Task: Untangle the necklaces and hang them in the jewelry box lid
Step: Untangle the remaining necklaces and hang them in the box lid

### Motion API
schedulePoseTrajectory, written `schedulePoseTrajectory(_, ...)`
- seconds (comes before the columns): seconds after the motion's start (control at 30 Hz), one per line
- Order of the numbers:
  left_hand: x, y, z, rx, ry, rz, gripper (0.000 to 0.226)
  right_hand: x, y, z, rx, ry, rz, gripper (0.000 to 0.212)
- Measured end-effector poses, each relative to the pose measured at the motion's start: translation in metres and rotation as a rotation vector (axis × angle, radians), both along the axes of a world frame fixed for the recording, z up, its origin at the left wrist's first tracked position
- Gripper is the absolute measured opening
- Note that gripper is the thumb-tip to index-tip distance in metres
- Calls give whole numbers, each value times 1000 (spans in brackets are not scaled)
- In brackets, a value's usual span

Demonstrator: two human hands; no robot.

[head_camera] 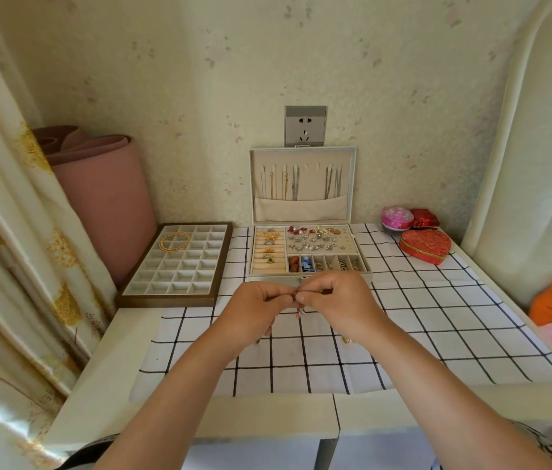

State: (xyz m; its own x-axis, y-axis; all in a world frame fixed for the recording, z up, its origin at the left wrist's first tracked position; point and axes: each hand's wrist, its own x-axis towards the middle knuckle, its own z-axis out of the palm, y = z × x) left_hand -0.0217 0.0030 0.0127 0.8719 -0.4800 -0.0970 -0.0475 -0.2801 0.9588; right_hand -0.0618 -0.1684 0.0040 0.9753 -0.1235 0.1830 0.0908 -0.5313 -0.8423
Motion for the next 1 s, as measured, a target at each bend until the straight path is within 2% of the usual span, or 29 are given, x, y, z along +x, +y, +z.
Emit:
schedulePoseTrajectory(0.13,-1,2,1,21,-47,-23,23,2,-2,-3,-36,22,-7,7)
schedulePoseTrajectory(0.27,2,5,2,78,-209,-4,19,2,-2,-1,-60,21,36,10)
schedulePoseTrajectory(0.4,11,10,-6,262,-404,72,22,2,-3,-1,-102,119,90,13)
schedulePoseTrajectory(0.5,12,11,-5,344,-454,87,22,0,-4,-1,-111,127,74,13)
schedulePoseTrajectory(0.6,12,12,-2,388,-418,88,25,-1,-6,1,-74,124,58,13)
schedulePoseTrajectory(0.87,12,11,5,200,-254,13,22,1,-7,6,136,190,5,30)
schedulePoseTrajectory(1.0,11,10,4,225,-242,-12,23,1,0,6,272,208,9,32)
